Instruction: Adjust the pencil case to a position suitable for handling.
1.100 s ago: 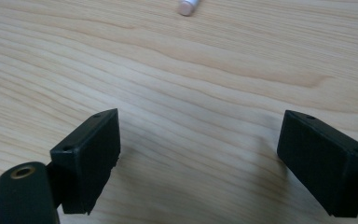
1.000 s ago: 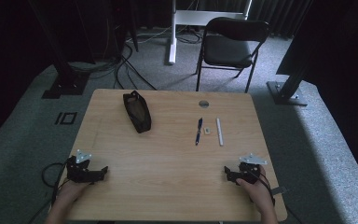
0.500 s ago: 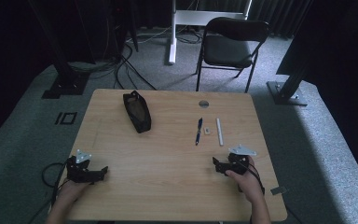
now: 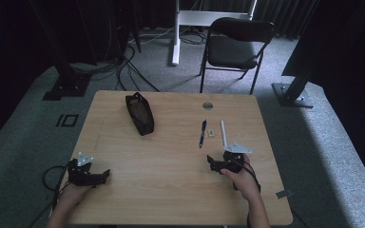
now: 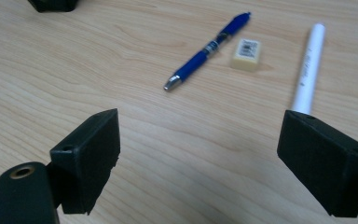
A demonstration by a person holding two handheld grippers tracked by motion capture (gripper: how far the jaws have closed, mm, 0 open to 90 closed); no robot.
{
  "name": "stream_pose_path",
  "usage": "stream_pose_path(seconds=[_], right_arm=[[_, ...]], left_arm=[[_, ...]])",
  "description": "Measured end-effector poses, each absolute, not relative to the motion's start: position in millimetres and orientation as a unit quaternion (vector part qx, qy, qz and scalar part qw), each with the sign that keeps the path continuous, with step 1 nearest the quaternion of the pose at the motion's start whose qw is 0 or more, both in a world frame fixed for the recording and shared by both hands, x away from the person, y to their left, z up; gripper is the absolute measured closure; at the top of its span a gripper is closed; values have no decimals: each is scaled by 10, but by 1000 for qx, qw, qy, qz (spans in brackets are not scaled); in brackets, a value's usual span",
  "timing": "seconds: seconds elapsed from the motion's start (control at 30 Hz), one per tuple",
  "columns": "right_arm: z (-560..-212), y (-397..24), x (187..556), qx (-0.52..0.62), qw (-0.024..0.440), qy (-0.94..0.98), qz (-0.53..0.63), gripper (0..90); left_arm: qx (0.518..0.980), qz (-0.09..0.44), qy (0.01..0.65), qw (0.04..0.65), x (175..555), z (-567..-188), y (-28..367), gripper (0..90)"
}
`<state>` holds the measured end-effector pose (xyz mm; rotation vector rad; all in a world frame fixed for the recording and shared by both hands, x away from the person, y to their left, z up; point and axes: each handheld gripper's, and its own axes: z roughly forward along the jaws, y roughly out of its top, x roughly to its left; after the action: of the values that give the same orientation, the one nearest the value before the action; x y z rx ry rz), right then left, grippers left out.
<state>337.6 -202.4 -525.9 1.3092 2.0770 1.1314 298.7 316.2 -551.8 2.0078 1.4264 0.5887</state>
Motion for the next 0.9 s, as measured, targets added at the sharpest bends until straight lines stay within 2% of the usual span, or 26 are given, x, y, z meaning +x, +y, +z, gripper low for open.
stream_pose_path(seconds=[0.9], right_arm=[[-5142, -1338, 3616, 430, 206, 754, 452, 128]], left_arm=[[757, 222, 537, 300, 2985, -5517, 3163, 3]])
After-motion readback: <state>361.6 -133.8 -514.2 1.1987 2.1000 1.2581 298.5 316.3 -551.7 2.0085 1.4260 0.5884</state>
